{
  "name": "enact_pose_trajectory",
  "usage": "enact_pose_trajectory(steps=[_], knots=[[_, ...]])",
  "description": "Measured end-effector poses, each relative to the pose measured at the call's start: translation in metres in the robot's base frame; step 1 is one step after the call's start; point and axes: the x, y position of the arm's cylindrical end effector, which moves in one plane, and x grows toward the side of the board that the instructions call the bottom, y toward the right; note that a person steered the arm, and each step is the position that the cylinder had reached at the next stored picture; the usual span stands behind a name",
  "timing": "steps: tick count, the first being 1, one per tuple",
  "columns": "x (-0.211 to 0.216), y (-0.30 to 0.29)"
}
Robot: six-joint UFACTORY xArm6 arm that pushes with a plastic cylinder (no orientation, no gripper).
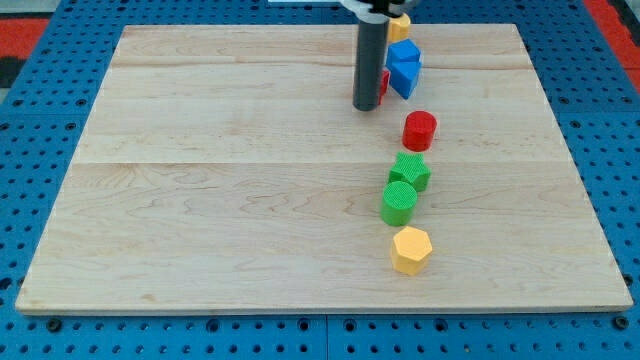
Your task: Move the red star below the blue triangle
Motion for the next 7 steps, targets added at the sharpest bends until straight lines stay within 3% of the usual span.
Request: enact_pose_trajectory(steps=[3,5,7], knots=[[-0.06,-0.084],[-0.07,-0.008],[-0.044,-0.008]])
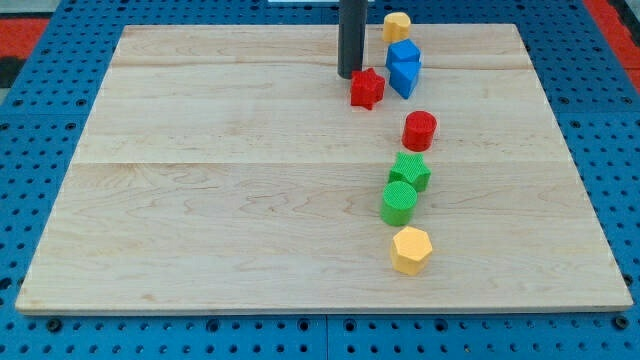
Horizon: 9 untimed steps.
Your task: Move the red star below the blue triangle
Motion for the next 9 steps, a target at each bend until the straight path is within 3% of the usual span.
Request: enact_pose_trajectory(steps=[3,5,6,9], knots=[[0.029,0.011],[0.039,-0.048],[0.056,-0.041],[0.057,0.05]])
